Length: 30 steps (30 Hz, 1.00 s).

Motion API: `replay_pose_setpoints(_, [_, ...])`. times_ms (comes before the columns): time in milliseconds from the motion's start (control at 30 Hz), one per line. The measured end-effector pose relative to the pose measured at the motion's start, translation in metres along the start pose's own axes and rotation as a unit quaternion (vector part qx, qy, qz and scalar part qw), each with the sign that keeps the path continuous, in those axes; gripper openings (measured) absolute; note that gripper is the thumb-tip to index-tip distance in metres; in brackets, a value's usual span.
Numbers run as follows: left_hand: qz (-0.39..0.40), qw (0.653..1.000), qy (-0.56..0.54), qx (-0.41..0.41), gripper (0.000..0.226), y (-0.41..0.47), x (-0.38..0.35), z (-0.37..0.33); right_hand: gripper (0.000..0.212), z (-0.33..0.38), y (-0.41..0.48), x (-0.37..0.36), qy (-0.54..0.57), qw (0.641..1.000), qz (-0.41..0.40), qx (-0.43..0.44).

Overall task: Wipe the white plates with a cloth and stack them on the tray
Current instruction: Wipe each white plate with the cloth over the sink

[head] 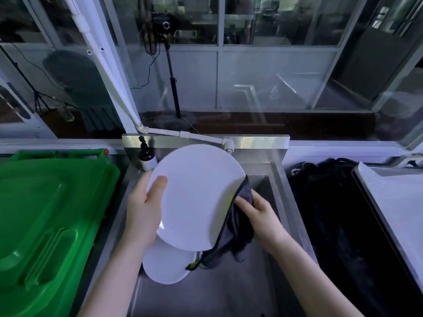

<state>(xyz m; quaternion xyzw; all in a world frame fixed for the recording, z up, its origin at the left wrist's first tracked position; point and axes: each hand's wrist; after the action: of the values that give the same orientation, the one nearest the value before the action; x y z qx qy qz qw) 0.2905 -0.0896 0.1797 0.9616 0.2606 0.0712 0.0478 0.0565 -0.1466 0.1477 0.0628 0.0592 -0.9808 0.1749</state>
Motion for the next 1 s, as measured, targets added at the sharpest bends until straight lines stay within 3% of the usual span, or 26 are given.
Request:
replay_pose_setpoints(100, [0.036, 0.999, 0.039, -0.010, 0.021, 0.001, 0.004, -0.003, 0.014, 0.001, 0.003, 0.000, -0.008, 1.000, -0.004, -0.003])
replay_pose_setpoints(200, [0.093, 0.990, 0.095, -0.040, 0.019, 0.014, 0.013, -0.015, 0.010, 0.032, 0.014, -0.002, -0.100, 0.993, -0.001, 0.067])
replay_pose_setpoints(267, [0.158, 0.974, 0.144, -0.068, 0.018, 0.021, 0.012, -0.028, 0.006, 0.055, 0.022, -0.007, -0.221, 0.965, 0.022, 0.136])
replay_pose_setpoints(333, [0.248, 0.943, 0.202, -0.091, 0.018, 0.024, 0.004, -0.038, 0.016, 0.072, 0.025, -0.020, -0.347, 0.916, 0.075, 0.188])
replay_pose_setpoints(400, [0.304, 0.922, 0.218, -0.104, 0.015, 0.025, -0.002, -0.043, 0.024, 0.078, 0.024, -0.030, -0.401, 0.886, 0.108, 0.207])
replay_pose_setpoints(433, [0.313, 0.924, 0.200, -0.095, 0.016, 0.026, -0.002, -0.044, 0.027, 0.077, 0.023, -0.032, -0.399, 0.887, 0.102, 0.207])
replay_pose_setpoints(500, [0.276, 0.944, 0.161, -0.080, 0.032, 0.027, 0.001, -0.041, 0.022, 0.069, 0.020, -0.029, -0.371, 0.906, 0.053, 0.197])
replay_pose_setpoints(567, [0.176, 0.975, 0.120, -0.061, 0.033, 0.020, 0.003, -0.031, 0.025, 0.058, 0.016, -0.021, -0.305, 0.934, -0.030, 0.185])
replay_pose_setpoints(667, [0.032, 0.999, 0.025, 0.022, 0.028, -0.005, -0.004, -0.009, 0.013, 0.039, 0.009, -0.017, -0.068, 0.981, -0.150, 0.103])
replay_pose_setpoints(800, [-0.056, 0.992, -0.072, 0.085, 0.012, -0.024, -0.026, 0.008, 0.013, 0.012, -0.001, -0.025, 0.171, 0.968, -0.178, -0.044])
replay_pose_setpoints(900, [-0.047, 0.995, -0.040, 0.075, 0.015, -0.017, -0.023, 0.008, 0.013, 0.013, -0.003, -0.022, 0.116, 0.982, -0.140, -0.044])
replay_pose_setpoints(1000, [-0.017, 0.999, 0.027, 0.032, 0.016, -0.003, -0.006, 0.000, 0.011, 0.041, 0.009, -0.008, -0.097, 0.991, -0.081, 0.040])
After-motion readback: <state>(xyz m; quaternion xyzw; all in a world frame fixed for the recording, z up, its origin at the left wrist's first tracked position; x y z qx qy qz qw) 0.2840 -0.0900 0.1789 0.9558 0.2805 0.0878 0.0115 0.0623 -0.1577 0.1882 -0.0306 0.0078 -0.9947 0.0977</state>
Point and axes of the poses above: each hand's wrist, its own y-axis towards the middle knuckle, its own x-axis out of the back of the hand, z = x × y
